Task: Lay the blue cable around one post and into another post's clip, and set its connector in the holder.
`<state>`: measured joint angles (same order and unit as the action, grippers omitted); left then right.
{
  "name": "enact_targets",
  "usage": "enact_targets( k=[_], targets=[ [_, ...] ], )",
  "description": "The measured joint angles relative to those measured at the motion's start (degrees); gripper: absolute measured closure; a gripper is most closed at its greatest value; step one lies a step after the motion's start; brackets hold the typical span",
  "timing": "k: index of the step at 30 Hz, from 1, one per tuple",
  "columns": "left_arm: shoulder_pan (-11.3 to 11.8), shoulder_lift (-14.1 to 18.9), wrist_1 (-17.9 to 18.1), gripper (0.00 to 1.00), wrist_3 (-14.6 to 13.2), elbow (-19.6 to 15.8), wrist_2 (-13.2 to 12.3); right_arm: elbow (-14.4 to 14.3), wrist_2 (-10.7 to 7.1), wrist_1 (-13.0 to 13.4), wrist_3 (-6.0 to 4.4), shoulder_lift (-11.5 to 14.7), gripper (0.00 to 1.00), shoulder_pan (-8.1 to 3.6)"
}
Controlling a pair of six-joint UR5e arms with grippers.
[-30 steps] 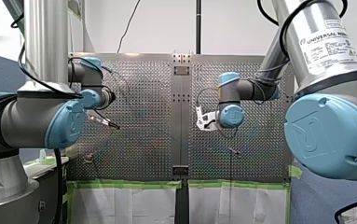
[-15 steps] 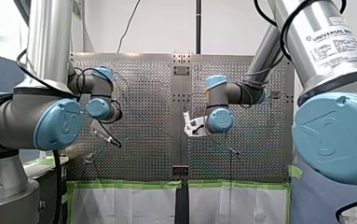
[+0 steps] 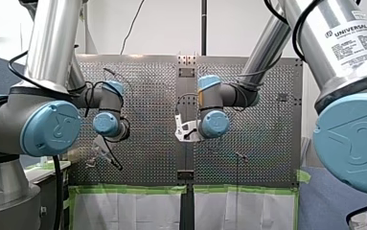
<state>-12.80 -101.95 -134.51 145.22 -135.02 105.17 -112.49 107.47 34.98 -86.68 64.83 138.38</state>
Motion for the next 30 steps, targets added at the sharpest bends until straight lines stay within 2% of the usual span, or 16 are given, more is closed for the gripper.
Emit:
enact_targets(
  k=[2, 5, 9, 14, 19, 23, 26, 30],
  targets=[
    [-1.0, 0.0, 0.3, 0.00, -1.0, -0.1, 1.0, -0.2, 0.14, -0.7, -0.50, 0.0, 0.02, -0.13],
    [-2.6, 0.0, 0.4, 0.00, -2.6, -0.2, 2.6, -1.2, 0.05, -1.4, -0.86, 0.0, 0.02, -1.07],
    [-4.3, 0.0, 0.5, 0.00, -4.3, -0.2, 4.3, -2.6, -1.19, -0.7, -0.91, 0.0, 0.02, -3.00],
    [-6.8, 0.0, 1.8, 0.00, -6.8, -0.2, 6.7, -3.0, -3.01, -0.1, -0.76, 0.1, 0.02, -5.05],
    [-9.0, 0.0, 3.8, 0.00, -9.0, -0.2, 9.0, -3.0, -4.88, 0.8, 0.68, 0.1, 0.02, -7.32],
    [-10.8, 0.0, 5.6, 0.00, -10.8, -0.2, 9.2, -3.0, -5.59, 1.2, 1.64, 0.1, 0.02, -8.78],
    [-12.1, 0.0, 6.9, 0.00, -12.1, -0.2, 8.8, -3.0, -5.73, 1.6, 2.28, 0.1, 0.02, -8.97],
    [-14.0, 0.0, 8.4, 0.00, -14.0, -0.2, 9.0, -3.0, -5.77, 2.0, 2.85, 0.1, 0.02, -8.50]
  ],
)
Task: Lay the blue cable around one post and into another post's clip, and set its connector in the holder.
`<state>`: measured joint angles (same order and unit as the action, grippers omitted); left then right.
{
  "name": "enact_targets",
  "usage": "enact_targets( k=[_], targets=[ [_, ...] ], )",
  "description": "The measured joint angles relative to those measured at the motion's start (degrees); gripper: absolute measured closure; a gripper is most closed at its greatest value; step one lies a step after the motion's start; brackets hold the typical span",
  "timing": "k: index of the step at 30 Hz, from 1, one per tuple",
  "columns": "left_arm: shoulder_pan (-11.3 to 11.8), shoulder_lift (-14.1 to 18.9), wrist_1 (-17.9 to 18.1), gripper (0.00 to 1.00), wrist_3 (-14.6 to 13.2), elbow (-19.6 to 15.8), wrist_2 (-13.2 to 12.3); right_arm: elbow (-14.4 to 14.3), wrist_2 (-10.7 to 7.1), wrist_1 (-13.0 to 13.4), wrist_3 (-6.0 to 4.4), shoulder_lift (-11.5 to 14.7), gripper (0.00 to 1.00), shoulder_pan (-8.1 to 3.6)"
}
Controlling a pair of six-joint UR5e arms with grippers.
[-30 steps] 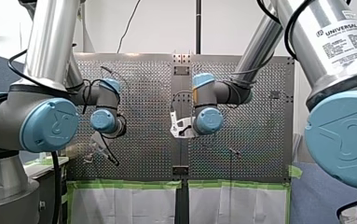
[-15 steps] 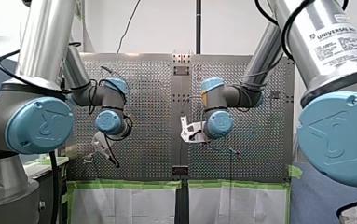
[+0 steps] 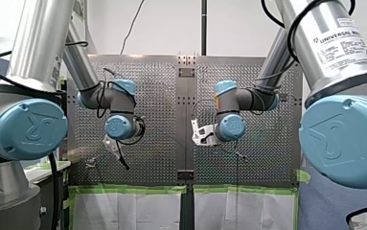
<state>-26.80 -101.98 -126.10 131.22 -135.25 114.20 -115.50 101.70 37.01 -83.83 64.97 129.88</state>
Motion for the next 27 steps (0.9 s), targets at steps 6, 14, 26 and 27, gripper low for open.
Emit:
enact_targets(
  k=[6, 14, 26, 27],
  targets=[
    [-3.2, 0.0, 1.1, 0.00, -3.2, 0.0, 0.3, 0.0, -0.43, 0.9, 0.14, 0.0, 0.02, 0.85],
    [-7.1, 0.0, 0.6, 0.00, -7.1, 0.0, 2.0, 0.0, -1.87, 2.2, 0.79, 0.1, 0.02, 1.75],
    [-7.6, 0.0, -1.6, 0.00, -12.7, 0.0, 7.4, 0.3, -3.93, 2.5, 0.93, 0.7, 0.02, 3.23],
    [-7.6, 0.0, -1.6, 0.00, -13.1, 0.0, 7.8, 0.4, -3.94, 2.5, 0.93, 0.8, 0.02, 3.35]
  ],
)
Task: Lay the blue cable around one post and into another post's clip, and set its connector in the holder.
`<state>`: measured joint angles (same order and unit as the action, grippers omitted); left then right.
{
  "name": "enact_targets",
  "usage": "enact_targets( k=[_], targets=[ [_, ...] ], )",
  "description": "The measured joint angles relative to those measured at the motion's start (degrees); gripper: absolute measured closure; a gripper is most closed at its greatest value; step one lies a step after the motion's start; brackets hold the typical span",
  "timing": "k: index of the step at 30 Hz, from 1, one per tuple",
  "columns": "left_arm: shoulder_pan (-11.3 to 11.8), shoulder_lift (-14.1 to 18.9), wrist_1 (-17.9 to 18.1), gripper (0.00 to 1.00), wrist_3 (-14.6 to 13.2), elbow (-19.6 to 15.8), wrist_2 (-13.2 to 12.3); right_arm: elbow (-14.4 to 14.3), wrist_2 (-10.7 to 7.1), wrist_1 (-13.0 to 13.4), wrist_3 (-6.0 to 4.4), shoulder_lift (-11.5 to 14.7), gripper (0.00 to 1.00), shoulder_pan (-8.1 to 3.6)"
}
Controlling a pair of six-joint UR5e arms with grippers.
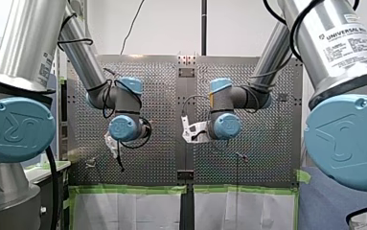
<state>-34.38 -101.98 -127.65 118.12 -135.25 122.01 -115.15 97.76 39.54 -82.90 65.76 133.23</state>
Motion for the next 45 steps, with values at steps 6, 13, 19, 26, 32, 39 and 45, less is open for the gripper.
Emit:
enact_targets(
  k=[6, 13, 19, 26, 32, 39, 45],
  targets=[
    [0.3, 0.0, 0.1, 0.00, -2.9, 0.0, 2.9, 0.0, -0.02, 0.1, 0.00, 0.3, 0.02, 0.52],
    [0.6, 0.0, 0.3, 0.00, -6.7, 0.0, 6.7, 0.0, -0.02, -0.1, 0.00, 0.7, 0.02, 0.78],
    [1.2, 0.0, 0.5, 0.00, -9.7, 0.0, 7.9, 0.1, 0.18, -0.5, -0.07, 1.9, 0.02, 0.75],
    [1.5, 0.0, 0.8, 0.00, -12.7, 0.0, 7.6, 0.0, 0.48, -1.0, -0.02, 3.0, 0.02, 0.68],
    [1.6, 0.0, 0.8, 0.00, -13.1, 0.0, 7.6, 0.0, 0.50, -0.9, -0.01, 3.0, 0.02, 0.67],
    [1.6, 0.0, 0.8, 0.00, -13.1, 0.0, 7.6, 0.0, 0.51, -1.0, 0.00, 3.0, 0.02, 0.67],
    [1.6, 0.0, 0.8, 0.00, -13.1, 0.0, 7.6, 0.0, 0.51, -0.9, 0.00, 3.0, 0.02, 0.67]
  ],
)
